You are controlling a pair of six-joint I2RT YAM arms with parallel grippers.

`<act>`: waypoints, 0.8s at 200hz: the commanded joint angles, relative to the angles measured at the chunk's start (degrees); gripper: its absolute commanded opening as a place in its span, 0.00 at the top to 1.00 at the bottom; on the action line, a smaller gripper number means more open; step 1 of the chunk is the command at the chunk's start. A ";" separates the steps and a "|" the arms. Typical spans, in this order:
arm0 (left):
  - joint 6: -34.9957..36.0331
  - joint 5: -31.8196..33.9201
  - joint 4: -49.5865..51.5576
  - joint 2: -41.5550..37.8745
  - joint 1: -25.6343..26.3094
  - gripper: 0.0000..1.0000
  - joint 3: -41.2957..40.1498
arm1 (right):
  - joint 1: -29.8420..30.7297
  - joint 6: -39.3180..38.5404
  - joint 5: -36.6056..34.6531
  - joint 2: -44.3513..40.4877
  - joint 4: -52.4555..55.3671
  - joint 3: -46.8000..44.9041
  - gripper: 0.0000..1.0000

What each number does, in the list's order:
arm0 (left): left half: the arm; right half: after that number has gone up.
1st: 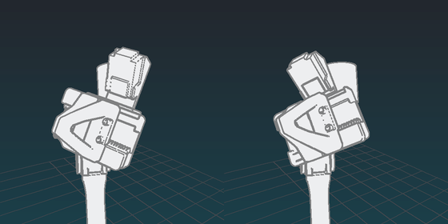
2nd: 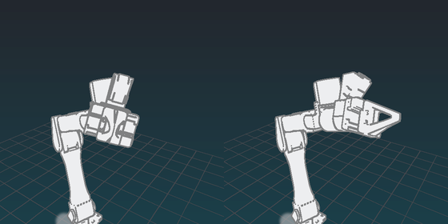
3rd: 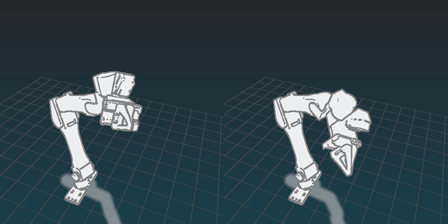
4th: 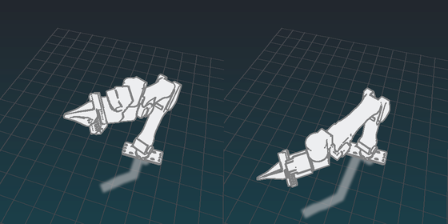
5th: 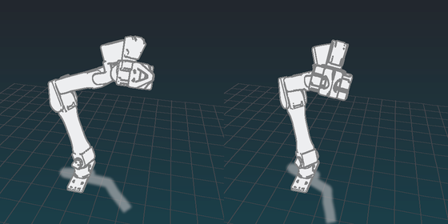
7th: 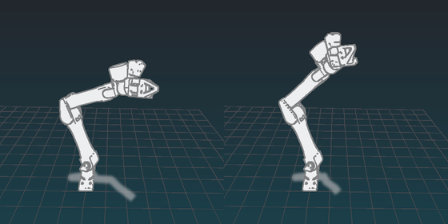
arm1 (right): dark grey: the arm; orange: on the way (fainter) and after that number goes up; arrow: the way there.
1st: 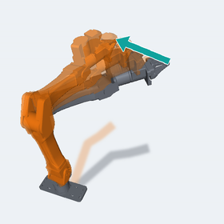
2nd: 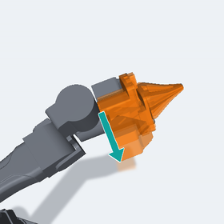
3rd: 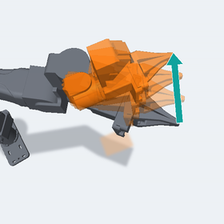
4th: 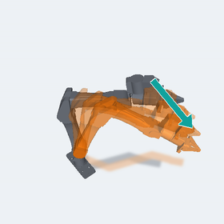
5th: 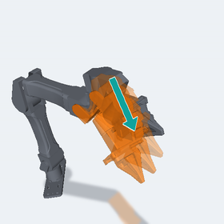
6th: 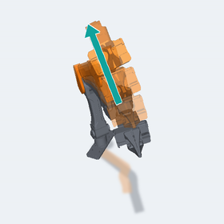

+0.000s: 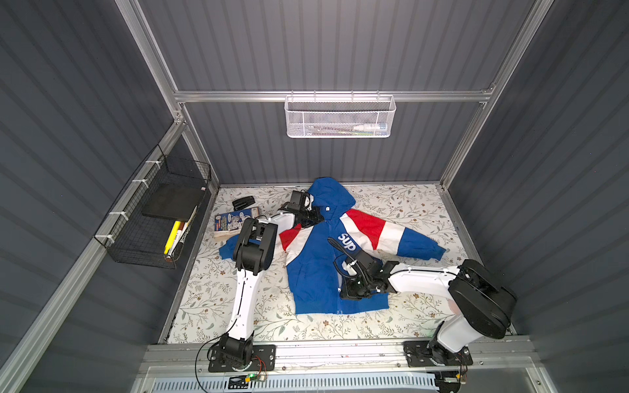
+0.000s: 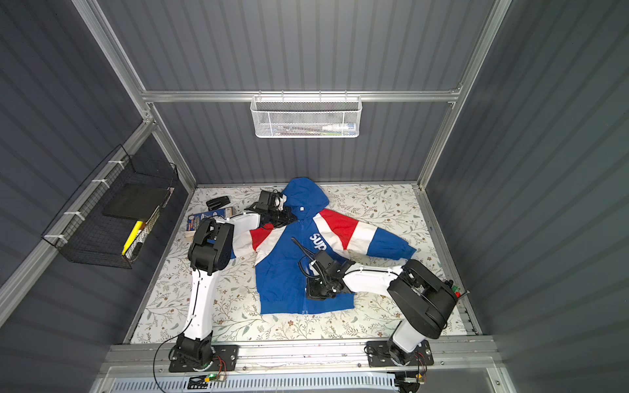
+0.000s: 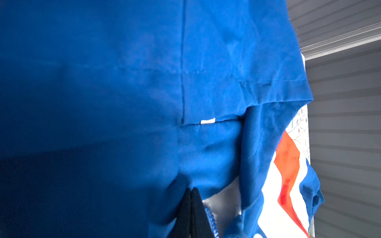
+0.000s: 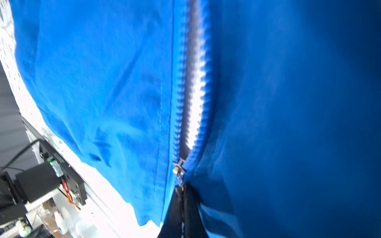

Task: Unzip the jacket
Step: Unzip the zipper on the jacket.

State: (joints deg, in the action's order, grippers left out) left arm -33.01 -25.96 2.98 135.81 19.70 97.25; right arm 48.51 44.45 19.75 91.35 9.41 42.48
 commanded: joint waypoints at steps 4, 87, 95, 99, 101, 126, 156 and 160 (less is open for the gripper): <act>1.85 6.71 5.37 4.48 -1.95 1.00 -1.48 | 1.05 -0.82 1.33 -1.15 4.66 -2.30 1.00; 1.93 7.81 4.75 4.21 -1.95 1.00 -2.15 | 2.70 0.06 1.59 -3.58 4.54 -4.58 1.00; 2.24 7.77 4.88 4.13 -1.95 1.00 -2.26 | 2.98 0.33 1.54 -3.89 4.40 -4.89 1.00; 2.33 7.77 4.92 4.11 -1.95 1.00 -2.24 | 3.12 0.39 1.54 -4.06 4.19 -5.11 1.00; 2.34 7.76 4.99 4.05 -1.95 1.00 -2.24 | 3.14 0.42 1.55 -4.07 4.14 -5.23 1.00; 2.41 7.59 4.78 4.19 -1.94 1.00 -2.33 | 3.58 0.45 1.92 -3.86 4.07 -5.74 1.00; 3.14 7.89 4.71 3.95 -1.95 1.00 -2.88 | 4.97 1.07 1.92 -4.73 3.69 -6.82 1.00; 3.36 7.81 4.80 3.87 -1.91 1.00 -3.01 | 5.07 1.26 1.93 -4.88 3.62 -6.94 1.00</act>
State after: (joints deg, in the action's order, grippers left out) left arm -31.94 -25.50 2.72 135.81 19.68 97.21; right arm 52.07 44.66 20.60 87.35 9.67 37.78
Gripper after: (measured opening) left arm 0.042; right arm 0.049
